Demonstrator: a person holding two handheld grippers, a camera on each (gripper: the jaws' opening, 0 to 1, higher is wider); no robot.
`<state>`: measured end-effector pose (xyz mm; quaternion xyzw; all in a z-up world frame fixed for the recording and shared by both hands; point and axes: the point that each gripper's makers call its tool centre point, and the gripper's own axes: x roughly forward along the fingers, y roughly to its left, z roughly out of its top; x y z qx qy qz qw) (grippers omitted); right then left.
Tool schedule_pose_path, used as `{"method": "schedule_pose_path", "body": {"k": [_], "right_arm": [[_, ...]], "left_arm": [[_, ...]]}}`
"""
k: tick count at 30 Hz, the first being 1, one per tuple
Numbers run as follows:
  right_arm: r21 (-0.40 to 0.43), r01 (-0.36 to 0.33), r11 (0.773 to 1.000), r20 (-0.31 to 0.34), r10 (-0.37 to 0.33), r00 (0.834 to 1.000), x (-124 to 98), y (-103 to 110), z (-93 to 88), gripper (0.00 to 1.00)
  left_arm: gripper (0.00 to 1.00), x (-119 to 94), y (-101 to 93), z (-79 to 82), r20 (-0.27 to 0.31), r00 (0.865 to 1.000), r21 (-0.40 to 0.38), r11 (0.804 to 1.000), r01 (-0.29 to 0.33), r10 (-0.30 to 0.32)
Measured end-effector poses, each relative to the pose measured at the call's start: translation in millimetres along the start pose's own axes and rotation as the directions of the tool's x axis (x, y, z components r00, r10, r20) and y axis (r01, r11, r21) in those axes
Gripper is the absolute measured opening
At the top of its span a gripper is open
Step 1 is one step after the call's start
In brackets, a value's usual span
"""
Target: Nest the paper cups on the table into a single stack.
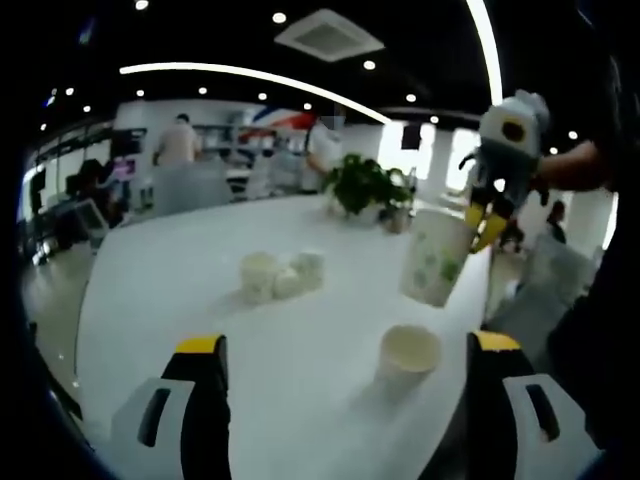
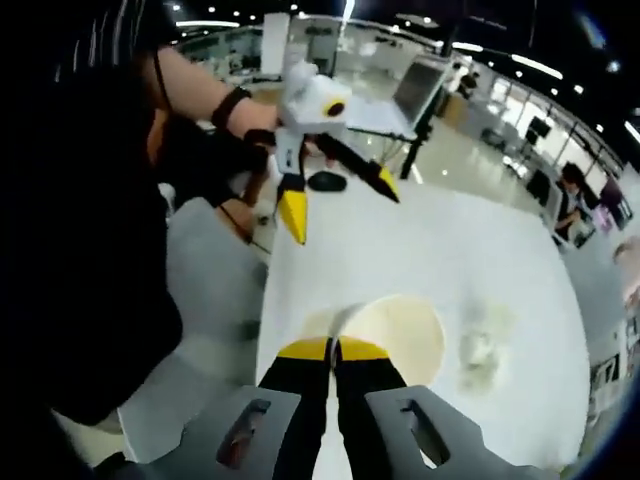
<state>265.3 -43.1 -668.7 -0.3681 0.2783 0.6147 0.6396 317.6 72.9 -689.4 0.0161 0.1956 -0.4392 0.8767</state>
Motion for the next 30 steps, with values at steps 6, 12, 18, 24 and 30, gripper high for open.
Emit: {"method": "schedule_pose_path", "body": {"k": [6, 12, 18, 24, 30], "right_arm": [[-0.045, -0.036, 0.998, -0.05, 0.034, 0.998, 14.8, 6.1, -4.4, 0.0], [-0.055, -0.056, 0.997, -0.065, 0.053, 0.996, 23.7, 8.2, -6.4, 0.0], [-0.063, -0.077, 0.995, -0.089, 0.071, 0.993, 30.4, 11.0, -10.4, 0.0], [-0.076, -0.101, 0.992, -0.106, 0.093, 0.99, 41.5, 12.9, -10.4, 0.0], [-0.087, -0.121, 0.989, -0.133, 0.109, 0.985, 54.0, 15.8, -10.1, 0.0]], "left_arm": [[0.97, 1.7, -2.3, 1.2, 0.004, 1.0, 0.0, 1.0, 0.009, -0.009], [0.97, 2.7, -1.9, 1.5, 0.0, 1.0, 0.002, 1.0, 0.014, -0.014], [0.97, 1.7, -0.5, 4.9, 0.014, 1.0, -0.005, 1.0, 0.011, -0.011], [0.97, 0.4, -1.1, 1.9, 0.011, 1.0, -0.016, 1.0, 0.013, -0.013], [0.97, -1.3, -2.5, -1.9, 0.008, 1.0, -0.024, 1.0, 0.014, -0.014]]}}
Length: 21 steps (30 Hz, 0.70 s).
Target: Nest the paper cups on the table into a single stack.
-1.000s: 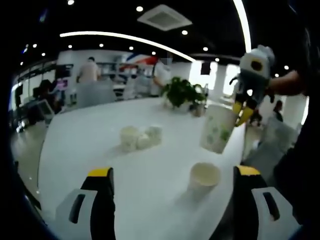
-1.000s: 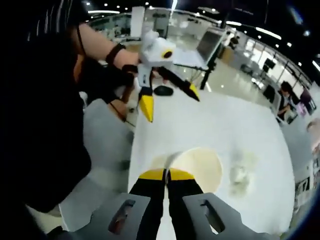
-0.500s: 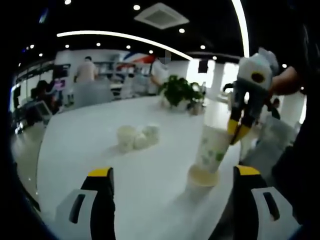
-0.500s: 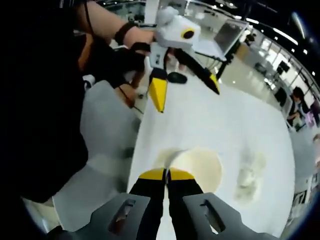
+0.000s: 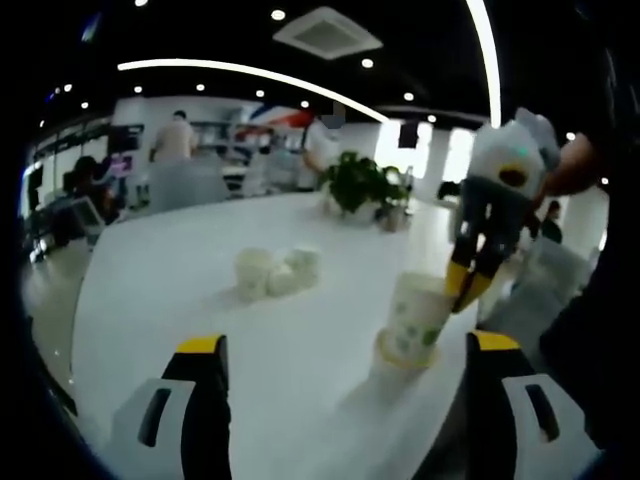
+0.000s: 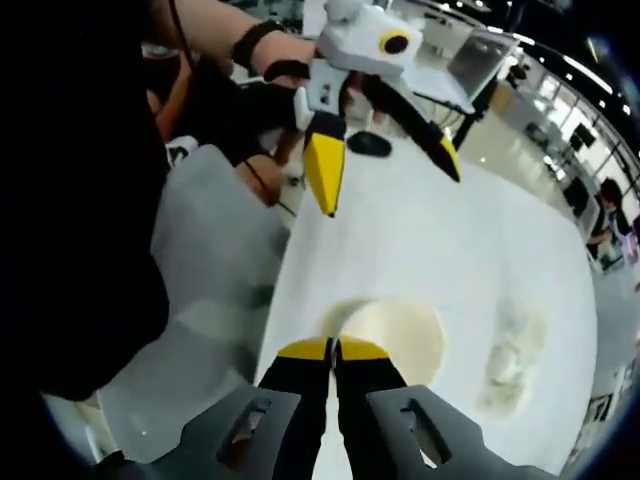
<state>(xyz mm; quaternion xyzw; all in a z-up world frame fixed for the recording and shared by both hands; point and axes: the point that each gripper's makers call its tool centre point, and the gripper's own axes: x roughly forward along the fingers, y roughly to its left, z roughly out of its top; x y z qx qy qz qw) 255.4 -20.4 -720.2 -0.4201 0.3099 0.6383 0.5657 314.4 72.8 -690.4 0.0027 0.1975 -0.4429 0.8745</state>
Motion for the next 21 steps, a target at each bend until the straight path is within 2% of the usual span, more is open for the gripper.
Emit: {"method": "schedule_pose_path", "body": {"k": [14, 21], "right_arm": [[0.018, -0.035, 0.999, -0.055, 0.036, 0.998, 17.6, 1.5, -9.0, 0.0], [0.023, -0.047, 0.999, -0.074, 0.049, 0.996, 23.5, 0.8, -14.3, 0.0]], "left_arm": [[0.96, 1.6, 2.0, -9.4, 0.0, 1.0, -0.046, 0.999, 0.0, 0.0], [0.95, 1.7, 2.4, -11.2, -0.003, 1.0, -0.042, 0.999, -0.001, 0.001]]}}
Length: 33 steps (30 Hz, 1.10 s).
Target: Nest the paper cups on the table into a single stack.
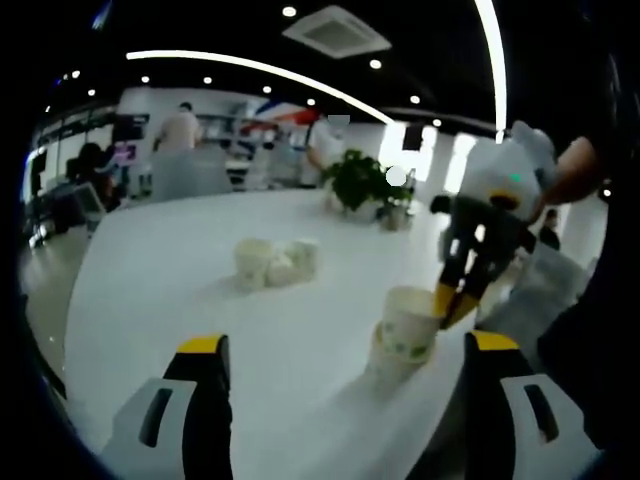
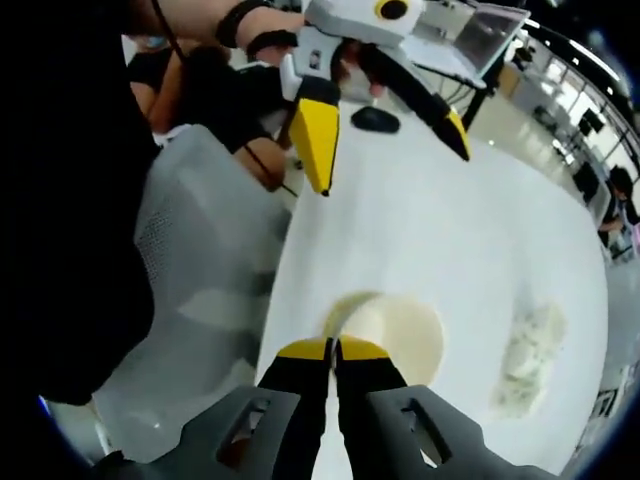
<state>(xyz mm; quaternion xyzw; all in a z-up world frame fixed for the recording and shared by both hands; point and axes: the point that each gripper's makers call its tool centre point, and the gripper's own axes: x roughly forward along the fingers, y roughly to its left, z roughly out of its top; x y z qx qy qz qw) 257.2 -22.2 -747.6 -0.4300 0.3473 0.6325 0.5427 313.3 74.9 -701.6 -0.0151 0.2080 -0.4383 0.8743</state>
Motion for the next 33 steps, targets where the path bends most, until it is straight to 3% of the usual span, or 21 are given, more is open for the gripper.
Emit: {"method": "schedule_pose_path", "body": {"k": [11, 15, 33], "right_arm": [[0.009, -0.011, 1.0, -0.019, 0.011, 1.0, 5.2, -1.7, -4.3, 0.0], [0.045, -0.028, 0.999, 0.009, 0.028, 1.0, 6.1, -0.7, -1.2, 0.04], [0.055, -0.043, 0.998, 0.001, 0.043, 0.999, 9.5, 3.9, -7.3, 0.08]], "left_arm": [[0.94, -0.1, 4.0, 1.9, 0.007, 1.0, -0.009, 1.0, -0.003, 0.003], [0.94, 0.4, 2.6, 1.7, 0.003, 1.0, 0.003, 1.0, 0.0, 0.0], [0.94, 0.9, 1.7, 0.1, 0.005, 1.0, -0.009, 1.0, -0.002, 0.002]]}}
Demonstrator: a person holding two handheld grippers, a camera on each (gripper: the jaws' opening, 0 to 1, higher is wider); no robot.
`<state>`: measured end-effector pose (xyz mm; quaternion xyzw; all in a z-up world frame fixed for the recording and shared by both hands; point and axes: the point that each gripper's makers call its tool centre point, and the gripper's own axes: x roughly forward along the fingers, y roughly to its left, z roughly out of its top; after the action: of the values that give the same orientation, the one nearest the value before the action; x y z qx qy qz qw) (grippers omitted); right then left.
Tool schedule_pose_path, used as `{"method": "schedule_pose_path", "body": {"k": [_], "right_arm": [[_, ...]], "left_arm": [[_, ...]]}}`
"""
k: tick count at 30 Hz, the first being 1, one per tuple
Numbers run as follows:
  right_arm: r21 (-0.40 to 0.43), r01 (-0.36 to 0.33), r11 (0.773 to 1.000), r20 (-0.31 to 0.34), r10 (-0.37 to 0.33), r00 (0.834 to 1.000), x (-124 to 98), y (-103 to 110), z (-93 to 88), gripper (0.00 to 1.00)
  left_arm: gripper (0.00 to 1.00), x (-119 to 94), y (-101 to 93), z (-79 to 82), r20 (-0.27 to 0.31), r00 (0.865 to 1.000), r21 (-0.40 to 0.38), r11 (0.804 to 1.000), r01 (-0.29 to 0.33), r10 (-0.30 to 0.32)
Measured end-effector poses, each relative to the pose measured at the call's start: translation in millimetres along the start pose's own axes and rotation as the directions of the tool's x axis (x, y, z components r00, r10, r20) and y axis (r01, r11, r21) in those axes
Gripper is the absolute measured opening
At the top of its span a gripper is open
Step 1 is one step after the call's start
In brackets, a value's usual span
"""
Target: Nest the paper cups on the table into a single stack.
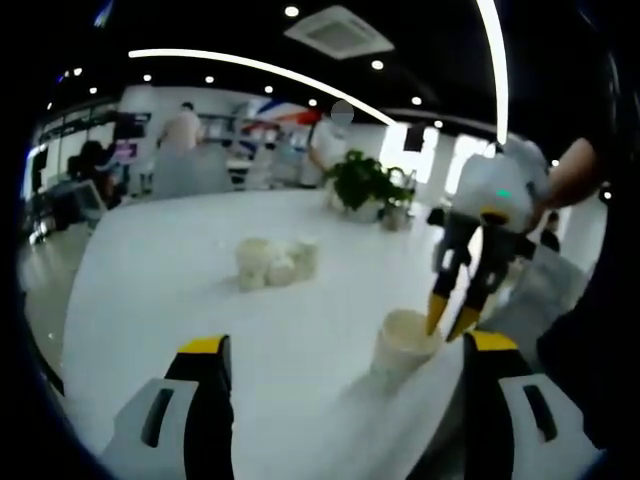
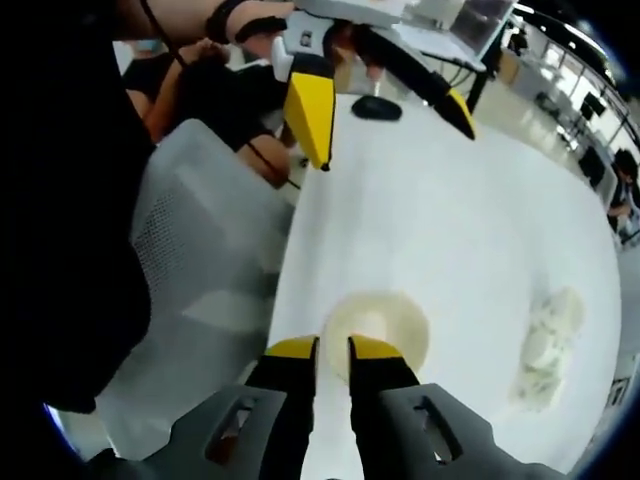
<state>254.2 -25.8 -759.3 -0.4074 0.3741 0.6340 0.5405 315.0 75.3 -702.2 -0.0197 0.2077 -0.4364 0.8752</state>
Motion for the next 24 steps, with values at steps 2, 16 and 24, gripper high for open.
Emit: {"method": "schedule_pose_path", "body": {"k": [2, 16, 24], "right_arm": [[-0.001, 0.0, 1.0, 0.002, 0.0, 1.0, 0.1, 0.4, 0.9, 0.08], [0.0, 0.008, 1.0, 0.006, -0.008, 1.0, -5.9, 2.4, -0.8, 0.08], [0.027, 0.034, 0.999, 0.07, -0.036, 0.997, -21.7, 1.9, 5.2, 0.1]], "left_arm": [[0.94, -0.1, 0.1, 0.3, 0.001, 1.0, -0.004, 1.0, 0.001, -0.001], [0.94, -0.7, 1.0, 2.7, 0.002, 1.0, 0.004, 1.0, -0.001, 0.001], [0.93, 0.9, -0.8, 3.6, 0.003, 1.0, 0.0, 1.0, 0.007, -0.007]]}}
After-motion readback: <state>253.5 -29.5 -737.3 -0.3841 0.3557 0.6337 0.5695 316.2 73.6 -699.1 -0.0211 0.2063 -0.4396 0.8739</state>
